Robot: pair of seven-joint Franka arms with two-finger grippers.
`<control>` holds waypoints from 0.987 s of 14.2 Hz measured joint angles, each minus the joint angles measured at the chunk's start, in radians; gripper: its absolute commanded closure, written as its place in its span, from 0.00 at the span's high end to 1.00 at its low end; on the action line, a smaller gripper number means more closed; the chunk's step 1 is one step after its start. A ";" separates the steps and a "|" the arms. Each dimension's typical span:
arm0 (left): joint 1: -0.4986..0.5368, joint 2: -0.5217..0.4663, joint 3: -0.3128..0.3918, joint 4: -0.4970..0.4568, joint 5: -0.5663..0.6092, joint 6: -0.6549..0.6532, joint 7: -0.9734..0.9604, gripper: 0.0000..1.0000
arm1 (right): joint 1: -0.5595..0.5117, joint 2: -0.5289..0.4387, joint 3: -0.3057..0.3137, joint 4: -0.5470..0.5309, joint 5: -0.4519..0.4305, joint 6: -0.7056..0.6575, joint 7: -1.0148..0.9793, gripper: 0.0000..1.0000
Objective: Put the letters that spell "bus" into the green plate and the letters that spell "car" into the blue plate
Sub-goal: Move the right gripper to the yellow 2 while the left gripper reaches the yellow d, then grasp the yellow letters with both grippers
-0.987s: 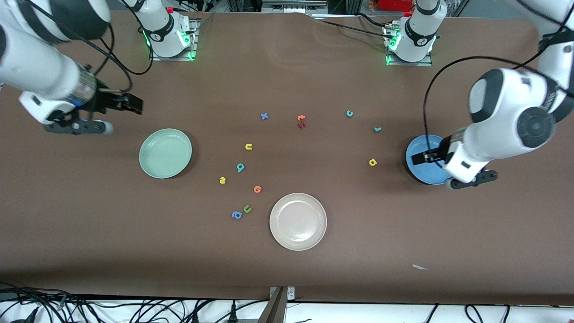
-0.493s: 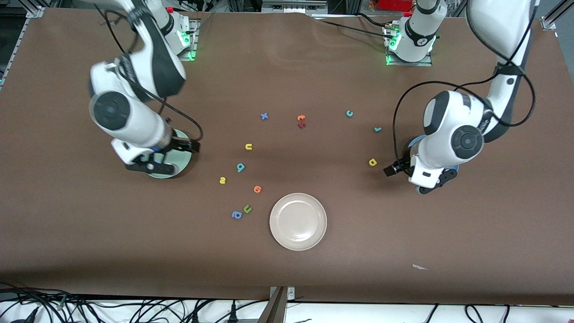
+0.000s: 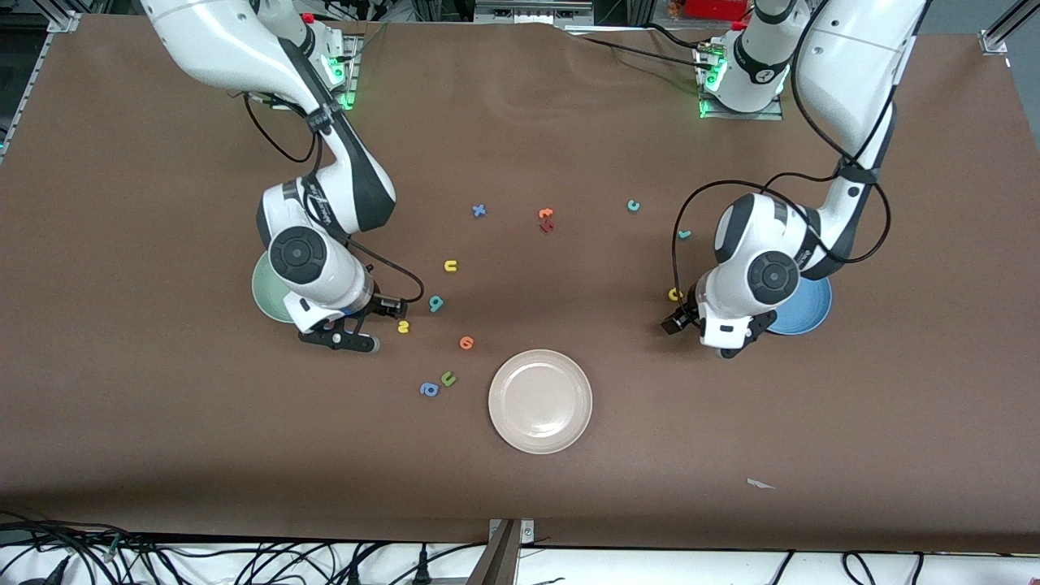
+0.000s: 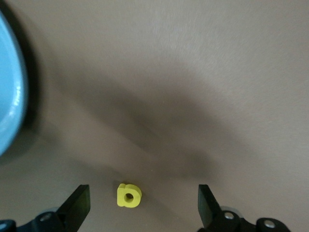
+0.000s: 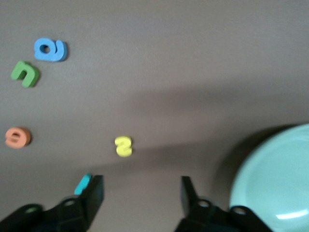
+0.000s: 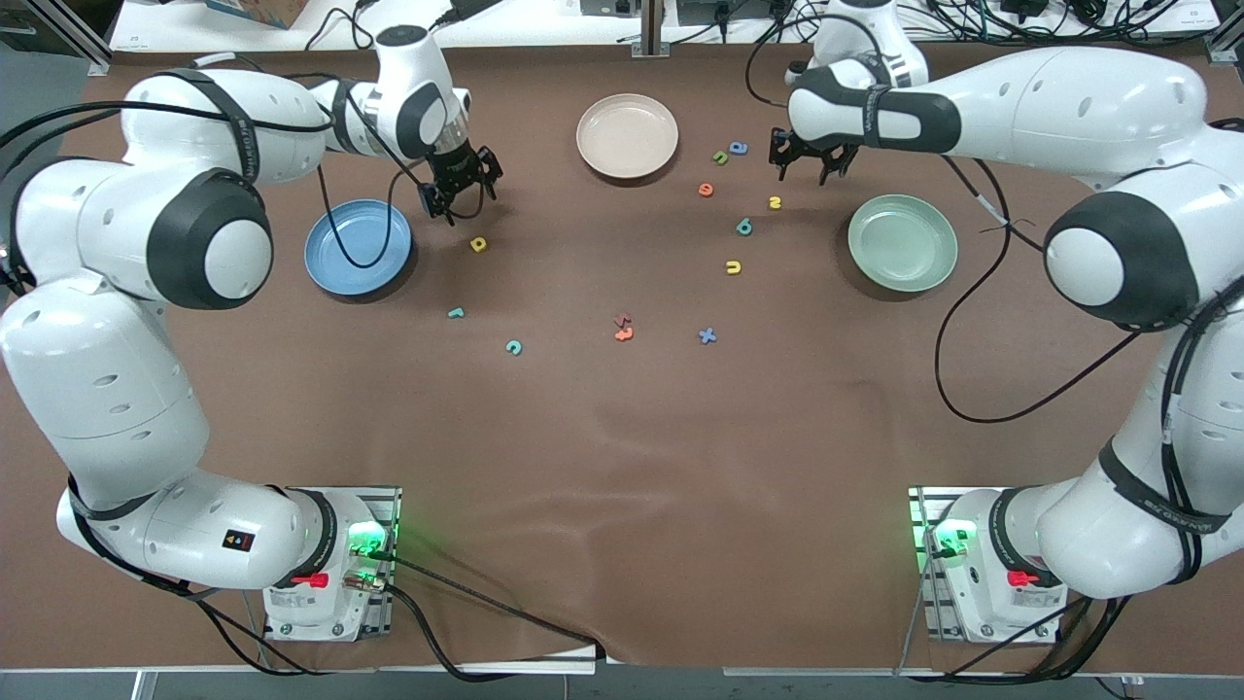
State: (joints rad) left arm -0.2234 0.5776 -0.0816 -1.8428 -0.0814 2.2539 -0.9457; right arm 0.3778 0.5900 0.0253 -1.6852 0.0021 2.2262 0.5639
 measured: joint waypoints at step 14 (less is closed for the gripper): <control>-0.006 -0.037 -0.006 -0.158 0.000 0.163 -0.006 0.79 | 0.027 0.121 0.000 0.001 0.000 0.164 0.029 0.49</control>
State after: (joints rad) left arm -0.2291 0.5408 -0.0879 -2.0010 -0.0813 2.4168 -0.9517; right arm 0.4052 0.7106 0.0251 -1.6839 0.0016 2.3907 0.5930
